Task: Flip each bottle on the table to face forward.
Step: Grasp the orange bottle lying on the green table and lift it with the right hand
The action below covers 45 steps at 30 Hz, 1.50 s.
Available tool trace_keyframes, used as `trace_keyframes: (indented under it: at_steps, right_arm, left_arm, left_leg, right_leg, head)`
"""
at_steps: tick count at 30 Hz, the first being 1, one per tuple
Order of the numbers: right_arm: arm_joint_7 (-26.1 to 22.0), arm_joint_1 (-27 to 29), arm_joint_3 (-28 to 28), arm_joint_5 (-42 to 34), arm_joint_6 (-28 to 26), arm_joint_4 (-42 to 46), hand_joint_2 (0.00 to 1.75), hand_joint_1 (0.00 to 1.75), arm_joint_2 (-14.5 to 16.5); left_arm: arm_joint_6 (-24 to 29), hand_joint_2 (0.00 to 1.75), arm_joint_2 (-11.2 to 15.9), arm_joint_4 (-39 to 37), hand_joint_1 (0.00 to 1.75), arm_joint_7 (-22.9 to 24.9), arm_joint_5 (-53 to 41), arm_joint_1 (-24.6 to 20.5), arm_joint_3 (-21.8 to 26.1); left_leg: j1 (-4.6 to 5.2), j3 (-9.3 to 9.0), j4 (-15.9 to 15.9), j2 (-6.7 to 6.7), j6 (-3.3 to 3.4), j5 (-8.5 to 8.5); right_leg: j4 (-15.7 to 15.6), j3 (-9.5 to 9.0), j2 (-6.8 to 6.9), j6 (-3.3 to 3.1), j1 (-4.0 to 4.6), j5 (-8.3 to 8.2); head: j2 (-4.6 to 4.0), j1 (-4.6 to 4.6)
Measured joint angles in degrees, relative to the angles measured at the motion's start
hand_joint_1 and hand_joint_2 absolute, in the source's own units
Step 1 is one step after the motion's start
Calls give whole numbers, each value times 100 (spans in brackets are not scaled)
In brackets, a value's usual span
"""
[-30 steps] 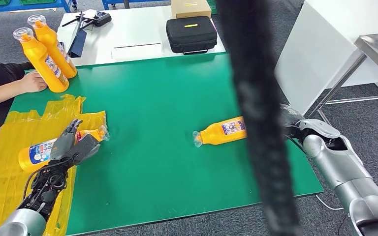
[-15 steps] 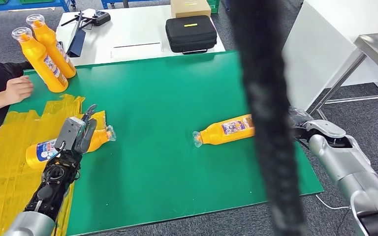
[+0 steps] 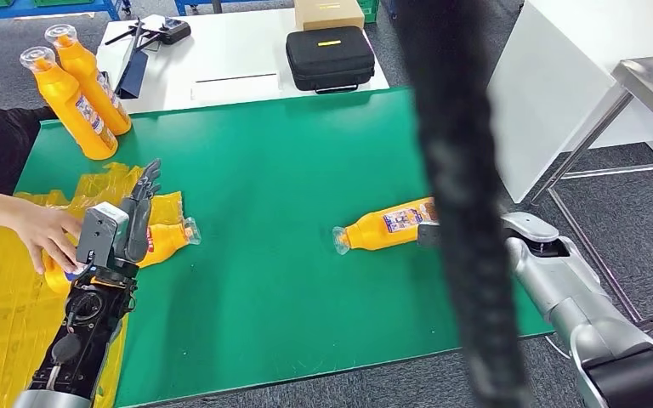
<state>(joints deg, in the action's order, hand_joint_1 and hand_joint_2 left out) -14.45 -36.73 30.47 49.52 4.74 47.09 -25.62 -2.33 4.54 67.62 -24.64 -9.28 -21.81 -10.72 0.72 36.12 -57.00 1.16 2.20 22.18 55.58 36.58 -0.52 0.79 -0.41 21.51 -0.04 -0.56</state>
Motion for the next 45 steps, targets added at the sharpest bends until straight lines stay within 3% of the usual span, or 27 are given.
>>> trace_keyframes:
  at_steps: [21, 25, 26, 45]
  right_arm:
    - [132, -901, 1002, 625, 287, -1617, 175, 0, 839]
    - [163, -996, 1197, 759, 414, -1893, 175, 168, 904]
    - [164, -1010, 1240, 787, 435, -1940, 175, 175, 911]
    - [164, -1066, 1464, 834, 422, -2134, 175, 175, 916]
  left_arm:
    - [-19, 0, 91, 877, 0, 149, 343, 557, -29]
    - [-49, 0, 94, 877, 0, 158, 394, 546, -32]
    - [-56, 0, 95, 877, 0, 161, 401, 545, -32]
    - [-67, 0, 101, 877, 0, 186, 455, 518, -41]
  left_leg:
    - [0, -3, 0, 0, 0, -2]
    - [0, -4, -1, 2, 0, -3]
    - [0, -5, -1, 2, 0, -2]
    - [6, -31, -1, 1, 3, -3]
  right_leg:
    - [0, 2, -1, 0, 0, 0]
    - [0, 2, 0, 0, 0, 0]
    - [-1, 2, 0, 0, 0, 0]
    - [-2, -22, -1, 0, 0, 0]
  head:
    - [0, 1]
    - [0, 2]
    - [0, 1]
    - [0, 1]
